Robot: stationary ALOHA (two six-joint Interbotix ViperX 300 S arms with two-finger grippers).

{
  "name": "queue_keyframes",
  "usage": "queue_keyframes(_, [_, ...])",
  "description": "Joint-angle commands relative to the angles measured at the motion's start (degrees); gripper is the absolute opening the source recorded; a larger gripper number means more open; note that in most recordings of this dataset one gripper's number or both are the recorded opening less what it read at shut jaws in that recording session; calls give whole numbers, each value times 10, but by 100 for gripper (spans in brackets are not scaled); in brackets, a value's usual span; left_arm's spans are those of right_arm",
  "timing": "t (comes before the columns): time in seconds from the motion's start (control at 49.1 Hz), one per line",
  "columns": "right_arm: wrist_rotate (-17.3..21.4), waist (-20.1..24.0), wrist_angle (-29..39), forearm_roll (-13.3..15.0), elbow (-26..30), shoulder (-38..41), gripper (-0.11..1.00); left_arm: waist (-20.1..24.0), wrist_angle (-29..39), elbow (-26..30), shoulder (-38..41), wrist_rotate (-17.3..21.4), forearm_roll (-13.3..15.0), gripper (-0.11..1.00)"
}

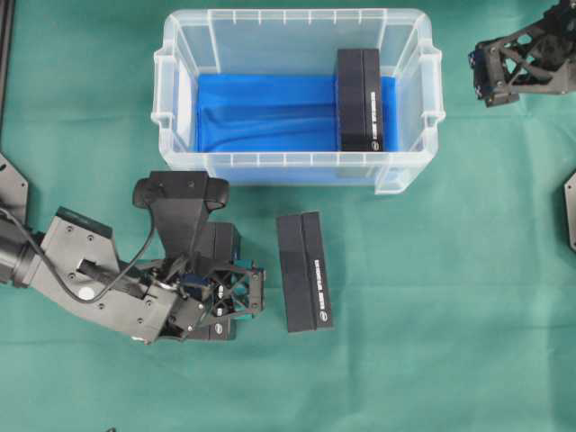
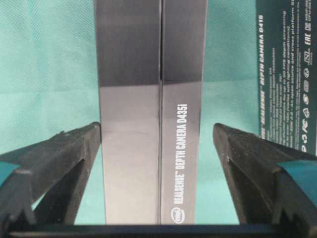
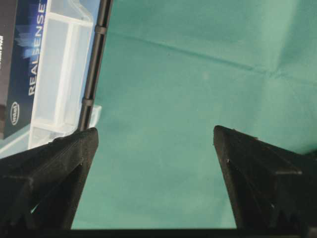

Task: Take out the box from the case.
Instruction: 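Lower the box onto the table and open the left gripper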

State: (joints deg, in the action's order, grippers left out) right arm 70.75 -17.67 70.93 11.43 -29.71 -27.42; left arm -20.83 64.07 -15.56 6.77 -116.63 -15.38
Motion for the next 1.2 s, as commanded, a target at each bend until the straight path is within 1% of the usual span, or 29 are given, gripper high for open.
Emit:
queue_keyframes(0.0, [1, 1, -2, -1, 7, -7, 93, -1, -1, 13, -20, 1, 1, 99])
queue_keyframes(0.204, [1, 1, -2, -1, 7, -7, 93, 0, 3, 18, -28, 1, 4, 99])
queue_keyframes(0.387, [1, 1, -2, -1, 7, -7, 93, -1, 21, 42, -45, 2, 4, 99])
queue_keyframes(0.509, [1, 1, -2, -1, 7, -7, 93, -1, 52, 71, -54, 6, 4, 99])
queue_keyframes(0.672, [1, 1, -3, -1, 7, -7, 93, -1, 112, 124, -70, 19, 4, 99])
queue_keyframes(0.855, [1, 1, -3, -1, 7, -7, 93, -2, 186, 196, -79, 46, 4, 98])
queue_keyframes(0.956, [1, 1, -3, -1, 7, -7, 93, -1, 210, 231, -76, 62, 4, 98])
queue_keyframes(1.038, [3, 1, -3, -1, 7, -7, 93, -1, 216, 241, -74, 64, 4, 98])
queue_keyframes(1.18, [4, 2, -3, -1, 7, -7, 93, -2, 218, 234, -76, 63, 4, 98])
